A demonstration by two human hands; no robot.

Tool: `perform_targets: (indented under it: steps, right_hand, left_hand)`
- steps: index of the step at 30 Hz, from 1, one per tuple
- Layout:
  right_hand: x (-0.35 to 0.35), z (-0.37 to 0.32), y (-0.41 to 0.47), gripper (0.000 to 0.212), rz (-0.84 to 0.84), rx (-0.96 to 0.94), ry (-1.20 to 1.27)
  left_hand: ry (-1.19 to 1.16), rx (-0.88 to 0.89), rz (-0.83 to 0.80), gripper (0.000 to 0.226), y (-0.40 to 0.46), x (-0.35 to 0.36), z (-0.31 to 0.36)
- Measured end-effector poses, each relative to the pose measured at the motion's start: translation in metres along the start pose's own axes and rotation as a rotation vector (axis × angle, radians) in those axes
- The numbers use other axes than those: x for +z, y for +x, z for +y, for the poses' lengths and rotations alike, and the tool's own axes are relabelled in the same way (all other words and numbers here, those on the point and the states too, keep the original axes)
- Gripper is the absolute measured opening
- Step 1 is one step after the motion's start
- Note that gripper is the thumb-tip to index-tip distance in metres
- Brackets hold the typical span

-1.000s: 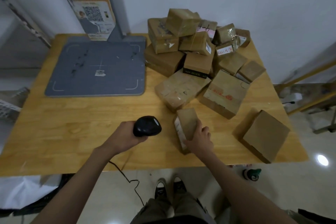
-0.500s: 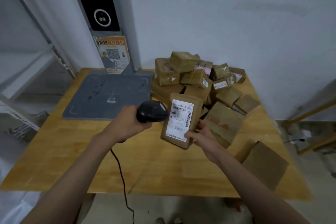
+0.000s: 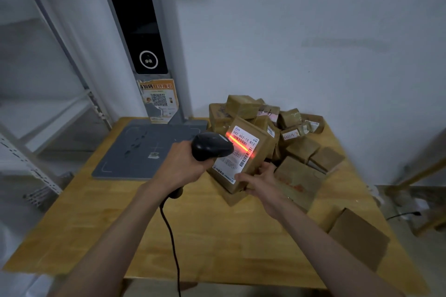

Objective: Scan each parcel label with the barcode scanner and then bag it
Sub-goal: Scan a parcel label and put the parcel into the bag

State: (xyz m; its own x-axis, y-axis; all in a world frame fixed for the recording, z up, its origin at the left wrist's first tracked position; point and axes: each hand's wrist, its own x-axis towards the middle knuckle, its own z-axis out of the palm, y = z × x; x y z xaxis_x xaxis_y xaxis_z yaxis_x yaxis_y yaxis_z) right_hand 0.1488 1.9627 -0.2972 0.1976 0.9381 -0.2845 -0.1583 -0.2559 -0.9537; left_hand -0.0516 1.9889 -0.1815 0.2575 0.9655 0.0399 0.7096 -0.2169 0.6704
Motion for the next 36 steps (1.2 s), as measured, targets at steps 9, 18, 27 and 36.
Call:
perform_targets:
  steps: [9, 18, 27, 36]
  right_hand:
    - [0.002, -0.005, -0.003, 0.084, 0.005, -0.022, -0.001]
    - [0.009, -0.007, 0.001, 0.085, 0.026, -0.029, 0.026]
    - [0.002, 0.002, -0.016, 0.085, 0.142, -0.004, 0.06]
    - [-0.093, 0.08, -0.136, 0.075, 0.527, 0.065, 0.052]
  left_hand:
    - [-0.005, -0.056, 0.017, 0.025, -0.004, -0.007, 0.005]
    - [-0.002, 0.008, 0.014, 0.021, -0.001, -0.017, 0.004]
    - [-0.024, 0.033, -0.092, 0.027, 0.008, -0.009, -0.002]
    - [-0.002, 0.241, -0.498, 0.016, -0.009, 0.107, 0.03]
